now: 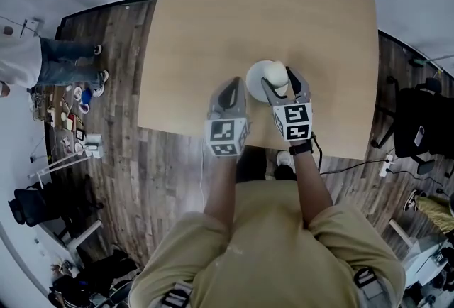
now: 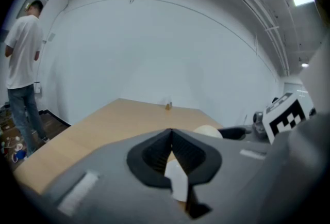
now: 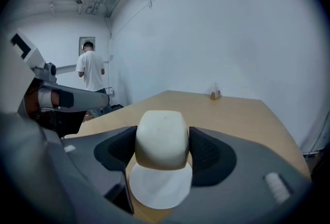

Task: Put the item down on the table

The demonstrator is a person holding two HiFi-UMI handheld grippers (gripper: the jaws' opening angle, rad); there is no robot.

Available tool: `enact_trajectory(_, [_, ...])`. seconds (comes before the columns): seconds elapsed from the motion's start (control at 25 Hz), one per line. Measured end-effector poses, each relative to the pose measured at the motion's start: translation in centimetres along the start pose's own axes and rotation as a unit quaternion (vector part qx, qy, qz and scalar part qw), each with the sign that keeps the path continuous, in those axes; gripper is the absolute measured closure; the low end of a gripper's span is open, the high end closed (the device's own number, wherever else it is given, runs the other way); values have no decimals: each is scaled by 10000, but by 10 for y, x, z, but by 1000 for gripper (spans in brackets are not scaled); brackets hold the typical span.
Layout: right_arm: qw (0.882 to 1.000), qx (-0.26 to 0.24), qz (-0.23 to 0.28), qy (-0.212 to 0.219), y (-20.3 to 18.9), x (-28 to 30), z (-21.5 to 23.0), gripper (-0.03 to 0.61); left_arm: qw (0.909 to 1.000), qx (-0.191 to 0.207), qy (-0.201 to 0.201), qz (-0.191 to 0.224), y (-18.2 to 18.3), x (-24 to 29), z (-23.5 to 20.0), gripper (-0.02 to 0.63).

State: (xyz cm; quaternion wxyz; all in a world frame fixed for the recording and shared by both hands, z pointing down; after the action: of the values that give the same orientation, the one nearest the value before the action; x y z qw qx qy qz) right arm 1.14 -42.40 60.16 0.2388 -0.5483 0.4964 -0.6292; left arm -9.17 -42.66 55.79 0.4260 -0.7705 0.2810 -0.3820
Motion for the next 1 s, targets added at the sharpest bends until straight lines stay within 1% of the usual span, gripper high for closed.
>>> enact_trajectory(0.24, [9987, 28, -491, 92, -39, 40, -6, 258, 9993, -205, -55, -311, -24, 33, -21, 612])
enact_trajectory(0.4, [9961, 98, -854, 190, -71, 56, -13, 258, 9983, -293, -29, -494, -41, 44, -30, 612])
enact_trajectory(0.6, [9906, -95, -1327, 312, -105, 70, -26, 258, 9972, -370, 51, -654, -56, 47, -41, 612])
enact_trajectory(0.72, [9881, -129, -1494, 336, -116, 75, -28, 258, 9967, -401, 110, -694, -60, 47, -44, 612])
enact_trajectory(0.88, [9846, 92, -1708, 347, -123, 78, -31, 258, 9967, -446, 163, -659, -56, 43, -50, 612])
enact_trajectory(1.0, [9828, -23, -1795, 427, -126, 80, -36, 256, 9970, -495, 188, -560, -48, 38, -50, 612])
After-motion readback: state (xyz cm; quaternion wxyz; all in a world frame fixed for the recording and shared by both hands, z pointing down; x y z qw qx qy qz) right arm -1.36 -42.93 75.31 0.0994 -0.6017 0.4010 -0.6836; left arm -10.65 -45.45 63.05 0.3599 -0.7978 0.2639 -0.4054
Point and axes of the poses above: the fingertips, and each gripper's own axes: x forward along the fingers, z to its right, y out of its top, the point moved 1 cm from there along -x, backward along the fingers, and after that the axes turned 11 degrees about -x, right-handed, at the moved point
